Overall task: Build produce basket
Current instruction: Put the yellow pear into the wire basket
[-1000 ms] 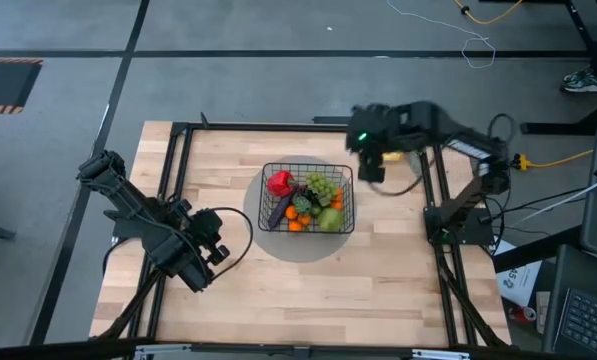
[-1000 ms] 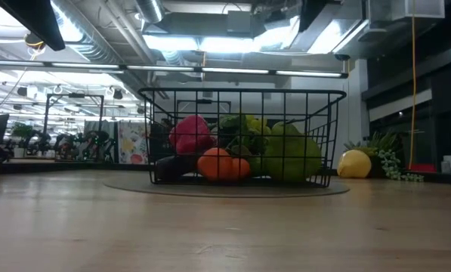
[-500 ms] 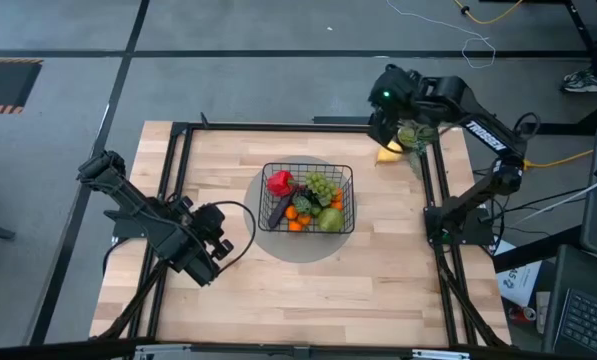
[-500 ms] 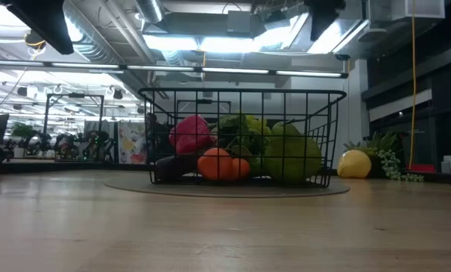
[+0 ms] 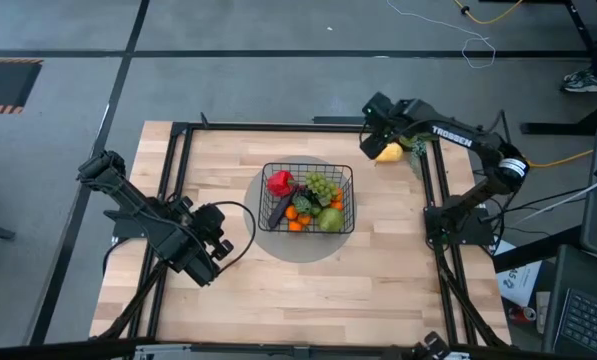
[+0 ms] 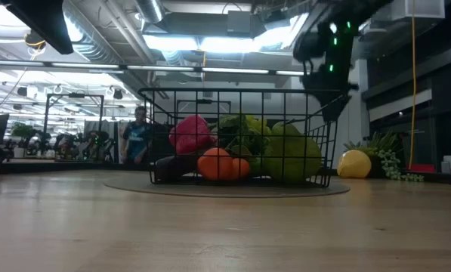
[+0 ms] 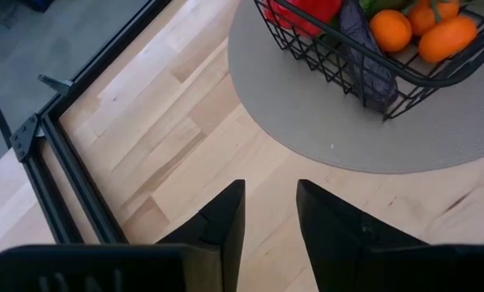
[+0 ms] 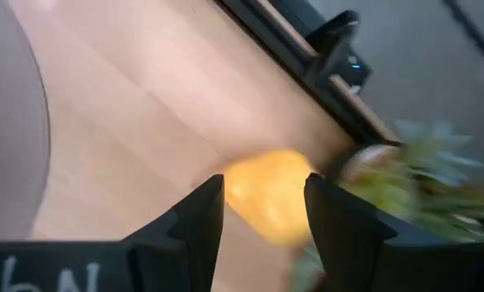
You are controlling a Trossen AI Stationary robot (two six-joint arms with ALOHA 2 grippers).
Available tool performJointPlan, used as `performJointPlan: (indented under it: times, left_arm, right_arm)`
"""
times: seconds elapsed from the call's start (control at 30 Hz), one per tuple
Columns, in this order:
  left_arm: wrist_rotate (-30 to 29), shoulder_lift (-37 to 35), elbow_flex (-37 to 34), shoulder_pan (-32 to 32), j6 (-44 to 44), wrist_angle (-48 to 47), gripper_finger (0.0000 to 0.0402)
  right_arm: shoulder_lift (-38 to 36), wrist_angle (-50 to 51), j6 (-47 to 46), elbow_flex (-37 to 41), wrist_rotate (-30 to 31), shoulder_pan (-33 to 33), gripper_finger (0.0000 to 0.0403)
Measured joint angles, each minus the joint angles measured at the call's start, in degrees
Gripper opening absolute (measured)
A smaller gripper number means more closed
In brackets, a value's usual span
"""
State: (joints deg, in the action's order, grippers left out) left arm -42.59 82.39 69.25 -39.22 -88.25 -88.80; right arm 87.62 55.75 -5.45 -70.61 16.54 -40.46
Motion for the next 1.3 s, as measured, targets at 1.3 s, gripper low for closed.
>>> performJointPlan:
  times: [1.3]
  left_arm:
    - [-0.6,0.0,0.0,4.33,0.39,-0.03,0.0109]
  right_arm:
    - [0.38,-18.96,-12.37,22.25,-22.02,-2.13,0.0173]
